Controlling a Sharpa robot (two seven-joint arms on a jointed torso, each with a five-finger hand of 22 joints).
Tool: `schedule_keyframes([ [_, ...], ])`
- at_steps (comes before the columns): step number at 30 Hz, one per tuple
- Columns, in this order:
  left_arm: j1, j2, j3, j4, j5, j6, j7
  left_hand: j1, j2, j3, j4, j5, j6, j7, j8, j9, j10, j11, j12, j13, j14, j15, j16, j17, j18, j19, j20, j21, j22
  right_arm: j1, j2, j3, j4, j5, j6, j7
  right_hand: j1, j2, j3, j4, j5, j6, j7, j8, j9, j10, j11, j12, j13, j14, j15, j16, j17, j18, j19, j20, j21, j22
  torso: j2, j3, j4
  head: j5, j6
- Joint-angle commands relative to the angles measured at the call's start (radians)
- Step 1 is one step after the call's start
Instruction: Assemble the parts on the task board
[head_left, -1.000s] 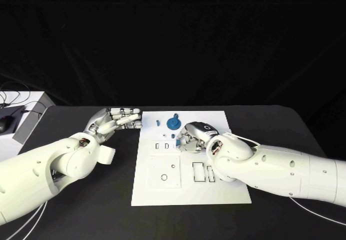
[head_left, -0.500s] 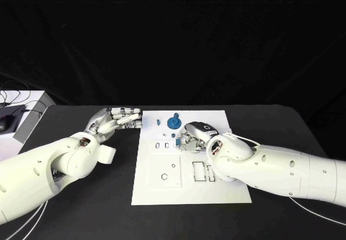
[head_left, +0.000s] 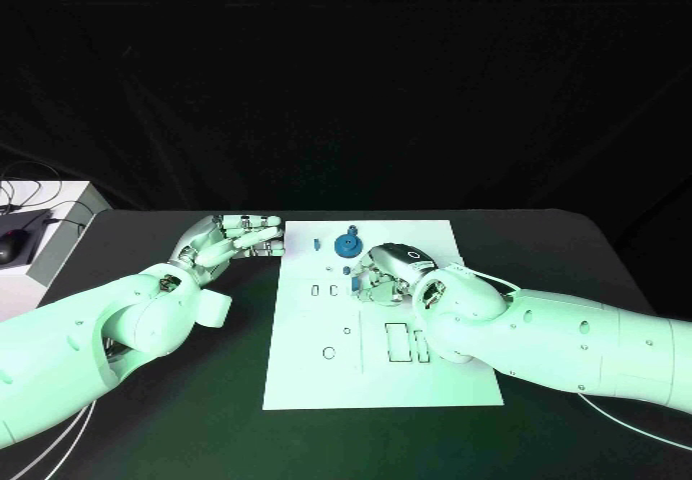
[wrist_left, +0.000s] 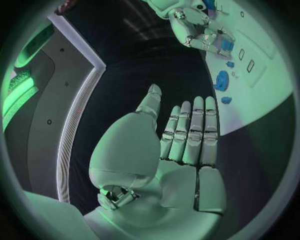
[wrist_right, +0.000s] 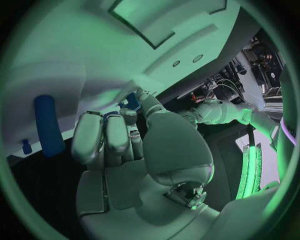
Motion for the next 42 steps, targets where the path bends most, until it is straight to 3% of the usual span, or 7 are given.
schedule_keyframes([
  [1,-0.001,0.001,0.001,0.001,0.004,0.010,0.004,0.002,0.009,-0.006,-0.002,-0.001,0.001,0.005,-0.004,-0.001,0.000,0.005,-0.006,0.000,0.003,0.001,-0.004,0.000,-0.013,0.008,-0.002,-0.002,0.000,-0.001,-0.001,0.000,0.001,-0.005,-0.002,0.014,0.001,-0.018,-0.003,0.009,-0.003,-0.033,0.017,-0.007,0.000,-0.007,0.005,-0.005,-0.005,0.000,0.008,0.004,0.002,0.003,0.043,0.010,-0.003,0.157,0.000,-0.0001,-0.0005,0.000,0.000],
  [14,-0.001,0.002,0.001,-0.001,0.005,0.010,0.004,0.001,0.010,-0.006,-0.001,-0.001,-0.003,0.005,-0.004,-0.001,-0.002,0.006,-0.006,0.000,0.003,0.001,-0.004,0.000,-0.013,0.008,-0.001,-0.002,0.000,-0.002,-0.008,0.000,0.004,-0.001,-0.039,0.021,0.009,-0.035,0.002,0.037,-0.004,-0.042,0.019,-0.007,0.002,-0.016,0.007,-0.007,-0.025,-0.001,0.010,0.005,0.001,0.006,0.043,0.014,-0.006,0.156,0.000,0.0001,0.0003,0.000,0.000],
  [20,-0.001,0.004,0.001,0.000,-0.012,-0.018,-0.040,-0.002,0.006,-0.008,0.001,-0.001,-0.005,0.005,-0.004,-0.001,-0.003,0.005,-0.006,0.000,0.007,0.000,-0.003,0.001,-0.011,0.012,-0.003,0.000,0.001,-0.003,-0.028,0.000,0.016,0.042,-0.121,0.098,-0.001,-0.079,0.005,0.097,-0.019,-0.054,0.021,-0.008,0.003,-0.019,0.010,-0.003,-0.036,-0.001,0.012,0.004,0.000,0.007,0.043,0.017,-0.009,0.156,-0.001,0.0011,-0.0009,0.004,0.004],
  [28,-0.001,0.014,0.001,-0.008,-0.075,-0.091,-0.163,-0.072,-0.021,-0.030,0.053,0.001,0.050,0.001,0.001,0.002,0.119,-0.034,0.001,0.003,0.214,-0.069,0.110,0.063,0.016,0.159,-0.057,0.103,0.047,0.000,-0.067,0.006,0.044,0.165,-0.206,0.237,-0.011,-0.094,-0.038,0.172,-0.029,-0.053,0.020,-0.007,0.004,-0.022,0.011,-0.003,-0.040,-0.001,0.013,0.007,0.002,0.008,0.044,0.017,-0.010,0.156,-0.004,0.0051,-0.0027,0.006,0.009],
  [34,0.001,0.030,0.001,-0.015,-0.147,-0.095,-0.265,-0.104,-0.055,-0.013,0.100,0.003,0.119,-0.037,0.025,0.010,0.249,-0.086,0.044,0.020,0.313,-0.129,0.342,0.222,-0.006,0.257,-0.142,0.255,0.133,0.014,-0.119,0.014,0.070,0.354,-0.253,0.362,-0.025,-0.067,-0.051,0.161,-0.022,-0.036,0.014,-0.007,0.008,-0.023,0.008,-0.002,-0.039,-0.001,0.011,0.005,-0.001,0.008,0.043,0.016,-0.013,0.155,-0.009,0.0075,-0.0070,0.006,0.010],
  [37,0.003,0.036,0.001,-0.016,-0.181,-0.083,-0.311,-0.125,-0.059,-0.006,0.122,0.003,0.156,-0.061,0.041,0.012,0.296,-0.113,0.101,0.055,0.257,-0.155,0.556,0.394,-0.029,0.248,-0.188,0.378,0.216,0.023,-0.140,0.017,0.074,0.451,-0.258,0.407,-0.037,-0.045,-0.063,0.143,-0.008,-0.012,0.006,-0.003,0.013,-0.023,0.003,-0.001,-0.038,-0.002,0.007,0.000,-0.006,0.009,0.042,0.013,-0.020,0.153,-0.012,0.0102,-0.0092,0.009,0.011],
  [42,0.026,0.060,0.001,-0.025,-0.299,-0.018,-0.438,-0.198,-0.067,0.018,0.187,0.000,0.186,-0.095,0.106,0.064,0.270,-0.145,0.288,0.216,0.200,-0.185,0.867,0.628,-0.020,0.209,-0.235,0.648,0.406,0.041,-0.186,0.020,0.064,0.644,-0.249,0.486,-0.070,-0.006,-0.096,0.109,0.017,0.028,-0.010,0.007,0.043,-0.022,-0.008,0.000,-0.034,-0.001,-0.002,-0.003,-0.008,0.005,0.043,0.004,-0.024,0.153,-0.017,0.0159,-0.0130,0.015,0.011],
])
